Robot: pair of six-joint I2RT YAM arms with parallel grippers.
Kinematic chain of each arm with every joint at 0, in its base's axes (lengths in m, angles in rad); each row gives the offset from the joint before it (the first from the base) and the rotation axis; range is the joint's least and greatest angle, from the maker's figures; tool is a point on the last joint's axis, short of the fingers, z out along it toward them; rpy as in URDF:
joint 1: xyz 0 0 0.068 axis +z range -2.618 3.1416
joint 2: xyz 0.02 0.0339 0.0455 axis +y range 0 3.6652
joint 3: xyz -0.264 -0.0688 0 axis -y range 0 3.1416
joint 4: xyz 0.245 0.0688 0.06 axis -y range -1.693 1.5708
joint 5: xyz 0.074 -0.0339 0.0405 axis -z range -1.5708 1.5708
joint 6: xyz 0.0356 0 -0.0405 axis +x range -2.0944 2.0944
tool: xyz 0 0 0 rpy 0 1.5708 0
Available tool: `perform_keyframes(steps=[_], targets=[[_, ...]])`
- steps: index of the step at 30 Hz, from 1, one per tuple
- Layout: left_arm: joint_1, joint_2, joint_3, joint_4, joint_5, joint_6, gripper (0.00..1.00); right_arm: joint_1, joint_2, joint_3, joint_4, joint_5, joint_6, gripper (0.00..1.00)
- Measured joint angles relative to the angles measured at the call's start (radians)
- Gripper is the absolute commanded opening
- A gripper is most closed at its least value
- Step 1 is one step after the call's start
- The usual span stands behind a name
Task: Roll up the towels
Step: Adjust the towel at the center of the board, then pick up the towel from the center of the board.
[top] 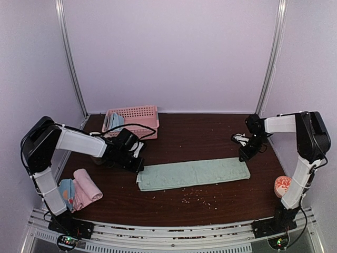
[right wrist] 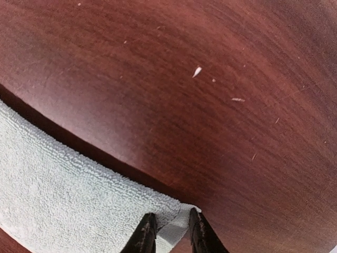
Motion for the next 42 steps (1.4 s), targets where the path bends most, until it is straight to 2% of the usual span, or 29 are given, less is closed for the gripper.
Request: perform_keyframes(steps=[9, 15, 16, 17, 18, 21, 25, 28, 34, 37, 38, 39, 40, 41, 42], targets=[[0.000, 0.004, 0.001, 0.024, -0.037, -0.005, 0.00, 0.012, 0.100, 0.138, 0.004, 0.034, 0.035, 0.24], [0.000, -0.017, 0.001, 0.025, -0.005, 0.018, 0.00, 0.016, 0.095, 0.161, -0.009, 0.033, 0.043, 0.32], [0.000, -0.032, 0.001, 0.027, 0.008, 0.028, 0.00, 0.016, 0.082, 0.162, -0.016, 0.033, 0.045, 0.50], [0.000, -0.049, 0.001, 0.029, 0.016, 0.036, 0.00, 0.016, 0.063, 0.162, -0.025, 0.032, 0.047, 0.94], [0.000, -0.070, 0.001, 0.033, 0.025, 0.047, 0.00, 0.016, 0.035, 0.164, -0.033, 0.030, 0.056, 0.99], [0.000, -0.131, 0.010, 0.041, 0.042, 0.082, 0.01, 0.016, -0.079, 0.170, -0.031, 0.024, 0.073, 1.00], [0.000, -0.158, 0.064, 0.042, 0.054, 0.138, 0.19, 0.016, -0.219, 0.185, -0.008, 0.023, 0.095, 1.00], [0.000, -0.172, 0.090, 0.042, 0.059, 0.175, 0.24, 0.016, -0.244, 0.185, 0.002, 0.019, 0.092, 1.00], [0.000, -0.198, 0.123, 0.040, 0.062, 0.216, 0.21, 0.016, -0.264, 0.073, -0.018, -0.047, 0.054, 1.00], [0.000, -0.201, 0.130, 0.041, 0.063, 0.223, 0.21, 0.020, -0.323, 0.024, -0.015, -0.011, 0.057, 1.00], [-0.001, -0.201, 0.130, 0.041, 0.064, 0.225, 0.27, 0.022, -0.352, 0.010, -0.010, 0.016, 0.061, 1.00], [-0.003, -0.201, 0.130, 0.041, 0.066, 0.225, 0.54, 0.023, -0.380, 0.002, -0.002, 0.052, 0.064, 1.00], [-0.005, -0.201, 0.130, 0.042, 0.067, 0.230, 0.92, 0.024, -0.408, -0.006, 0.014, 0.086, 0.070, 1.00], [-0.008, -0.203, 0.130, 0.044, 0.063, 0.233, 0.97, 0.021, -0.434, -0.016, 0.041, 0.125, 0.076, 1.00], [-0.014, -0.204, 0.130, 0.045, 0.054, 0.230, 0.98, 0.015, -0.455, -0.026, 0.067, 0.140, 0.079, 1.00]])
